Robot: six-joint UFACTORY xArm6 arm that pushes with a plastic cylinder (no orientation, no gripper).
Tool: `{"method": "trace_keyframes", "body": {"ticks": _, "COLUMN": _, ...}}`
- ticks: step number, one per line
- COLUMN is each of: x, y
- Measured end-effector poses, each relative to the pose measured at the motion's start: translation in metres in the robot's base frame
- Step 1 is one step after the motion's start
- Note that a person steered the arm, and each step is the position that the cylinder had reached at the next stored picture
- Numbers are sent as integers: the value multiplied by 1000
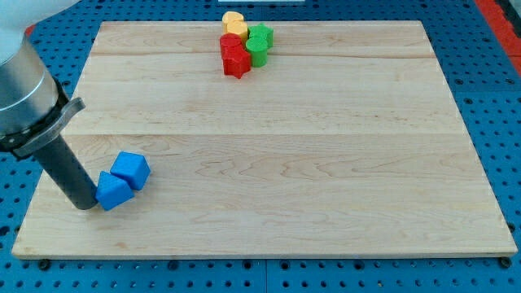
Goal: Move the blue cube closer to red circle
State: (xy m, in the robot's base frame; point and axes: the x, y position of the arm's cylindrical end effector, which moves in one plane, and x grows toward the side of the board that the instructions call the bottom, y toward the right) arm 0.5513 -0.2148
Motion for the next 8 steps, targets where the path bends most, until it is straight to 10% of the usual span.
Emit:
{"method": "trace_keyframes", "body": {"ticks": 4, "x": 36, "y": 68}}
{"method": "trace_keyframes", "body": {"ticks": 8, "x": -65, "y": 20}}
